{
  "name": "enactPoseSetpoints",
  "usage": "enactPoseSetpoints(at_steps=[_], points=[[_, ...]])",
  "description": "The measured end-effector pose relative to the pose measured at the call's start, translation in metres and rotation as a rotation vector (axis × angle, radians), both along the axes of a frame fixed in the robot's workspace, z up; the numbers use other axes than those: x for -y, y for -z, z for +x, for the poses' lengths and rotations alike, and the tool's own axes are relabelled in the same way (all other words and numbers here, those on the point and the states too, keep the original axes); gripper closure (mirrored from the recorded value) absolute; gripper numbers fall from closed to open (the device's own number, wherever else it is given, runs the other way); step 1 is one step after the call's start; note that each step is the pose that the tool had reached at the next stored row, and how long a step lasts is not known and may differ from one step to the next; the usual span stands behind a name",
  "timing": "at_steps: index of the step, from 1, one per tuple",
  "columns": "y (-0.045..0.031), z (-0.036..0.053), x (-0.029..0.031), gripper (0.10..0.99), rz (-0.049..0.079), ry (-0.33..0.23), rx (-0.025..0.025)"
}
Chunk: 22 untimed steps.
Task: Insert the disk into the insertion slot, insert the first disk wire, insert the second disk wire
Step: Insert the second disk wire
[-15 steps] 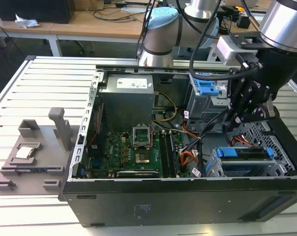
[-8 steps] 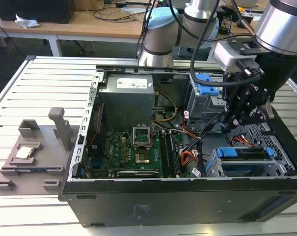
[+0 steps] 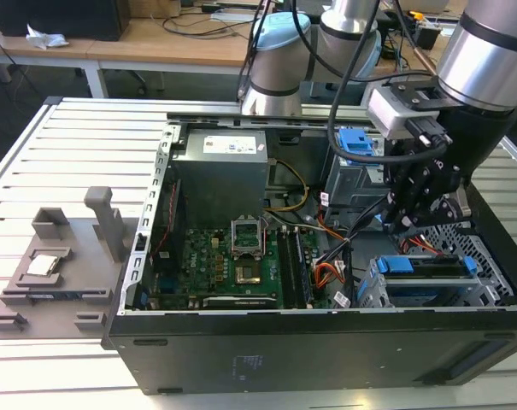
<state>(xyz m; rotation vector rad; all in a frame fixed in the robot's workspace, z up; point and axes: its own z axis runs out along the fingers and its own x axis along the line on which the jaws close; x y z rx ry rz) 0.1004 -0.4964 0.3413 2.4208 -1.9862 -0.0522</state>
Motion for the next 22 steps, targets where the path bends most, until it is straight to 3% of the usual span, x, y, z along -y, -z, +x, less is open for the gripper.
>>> enactPoseSetpoints(at_steps=[9, 14, 16, 21, 22], points=[[0.0121, 0.0, 0.0002, 0.847, -0.012, 0.0, 0.0], [0.0122, 0.0, 0.0002, 0.859, -0.013, 0.0, 0.0], [0.0123, 0.0, 0.0002, 0.98, -0.013, 0.0, 0.0], [0.0117, 0.0, 0.0002, 0.98, -0.013, 0.0, 0.0], [0.0044, 0.0, 0.0002, 0.98, -0.013, 0.0, 0.0]])
